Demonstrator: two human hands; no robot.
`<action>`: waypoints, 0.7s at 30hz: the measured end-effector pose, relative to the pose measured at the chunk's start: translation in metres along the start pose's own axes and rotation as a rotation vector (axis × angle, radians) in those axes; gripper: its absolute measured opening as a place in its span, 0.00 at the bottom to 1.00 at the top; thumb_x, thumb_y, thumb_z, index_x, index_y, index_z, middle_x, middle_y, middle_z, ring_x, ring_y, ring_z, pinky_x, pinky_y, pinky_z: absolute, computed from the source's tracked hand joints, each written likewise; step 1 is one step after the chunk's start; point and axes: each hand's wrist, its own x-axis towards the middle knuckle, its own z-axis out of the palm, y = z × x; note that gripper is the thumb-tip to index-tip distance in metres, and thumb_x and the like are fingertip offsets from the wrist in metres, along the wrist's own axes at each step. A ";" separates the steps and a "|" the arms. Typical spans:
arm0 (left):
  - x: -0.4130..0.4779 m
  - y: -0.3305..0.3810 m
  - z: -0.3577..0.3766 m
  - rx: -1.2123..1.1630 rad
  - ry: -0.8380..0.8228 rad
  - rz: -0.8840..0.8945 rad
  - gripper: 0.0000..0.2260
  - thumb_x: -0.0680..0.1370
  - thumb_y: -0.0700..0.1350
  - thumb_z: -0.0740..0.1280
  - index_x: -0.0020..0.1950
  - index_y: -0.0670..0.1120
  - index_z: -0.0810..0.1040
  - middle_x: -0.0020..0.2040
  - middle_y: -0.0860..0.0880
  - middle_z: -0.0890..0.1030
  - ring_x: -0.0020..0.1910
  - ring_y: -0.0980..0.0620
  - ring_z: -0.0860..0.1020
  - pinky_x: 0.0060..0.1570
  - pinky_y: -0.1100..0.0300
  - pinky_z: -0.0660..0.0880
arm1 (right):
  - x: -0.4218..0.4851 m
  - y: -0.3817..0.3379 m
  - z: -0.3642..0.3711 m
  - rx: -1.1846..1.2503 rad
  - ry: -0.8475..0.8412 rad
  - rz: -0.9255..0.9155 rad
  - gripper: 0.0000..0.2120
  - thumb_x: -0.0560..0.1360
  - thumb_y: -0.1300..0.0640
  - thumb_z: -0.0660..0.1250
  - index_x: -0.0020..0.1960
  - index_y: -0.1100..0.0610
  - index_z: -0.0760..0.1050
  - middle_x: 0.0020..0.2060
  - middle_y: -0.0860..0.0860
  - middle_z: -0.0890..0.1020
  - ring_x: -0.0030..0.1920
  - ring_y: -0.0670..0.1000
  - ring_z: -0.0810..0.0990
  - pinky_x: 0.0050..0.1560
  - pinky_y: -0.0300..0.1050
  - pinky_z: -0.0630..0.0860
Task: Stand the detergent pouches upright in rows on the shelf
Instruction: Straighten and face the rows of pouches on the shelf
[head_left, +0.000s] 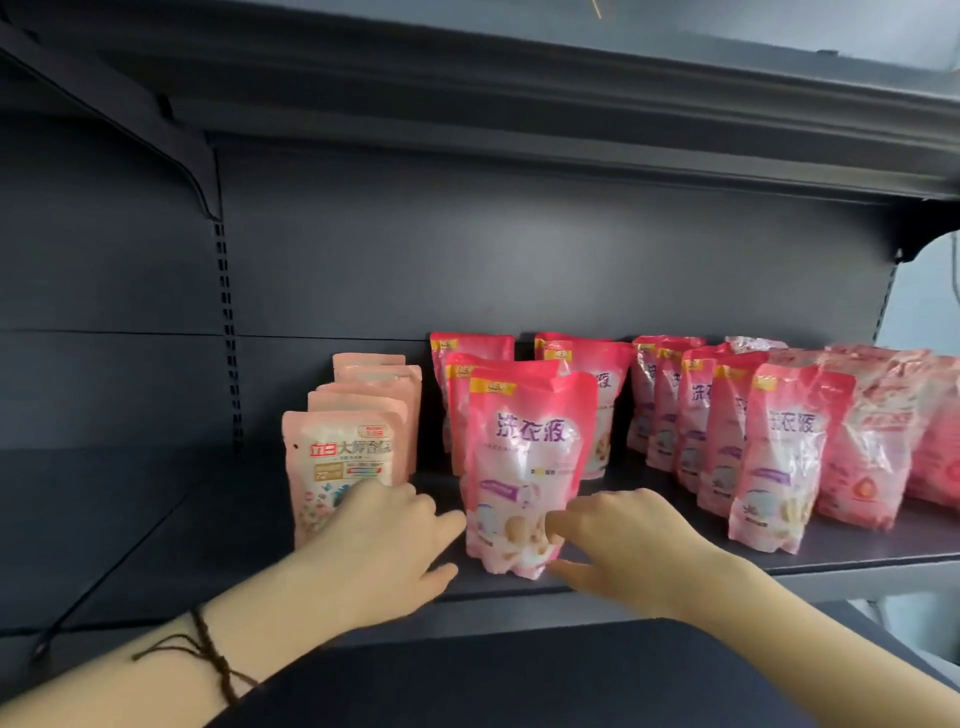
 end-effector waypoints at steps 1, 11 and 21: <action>0.009 0.003 -0.003 0.016 0.018 -0.012 0.16 0.79 0.60 0.52 0.56 0.50 0.68 0.46 0.48 0.77 0.47 0.46 0.76 0.36 0.55 0.66 | -0.005 0.013 -0.003 -0.018 -0.002 -0.016 0.16 0.78 0.41 0.55 0.58 0.49 0.72 0.48 0.45 0.79 0.47 0.52 0.79 0.43 0.45 0.75; 0.075 0.007 -0.036 -0.409 0.586 -0.465 0.09 0.76 0.57 0.61 0.39 0.55 0.69 0.36 0.58 0.72 0.35 0.61 0.71 0.29 0.64 0.68 | 0.021 0.087 -0.035 0.438 0.340 0.135 0.11 0.73 0.44 0.60 0.47 0.49 0.76 0.36 0.42 0.80 0.37 0.45 0.81 0.39 0.44 0.78; 0.111 0.025 0.029 -1.222 0.809 -0.776 0.08 0.78 0.55 0.61 0.56 0.61 0.71 0.52 0.65 0.76 0.52 0.74 0.71 0.48 0.78 0.67 | 0.070 0.042 0.030 1.361 0.735 0.257 0.10 0.77 0.59 0.66 0.54 0.51 0.67 0.37 0.51 0.79 0.33 0.45 0.74 0.34 0.40 0.73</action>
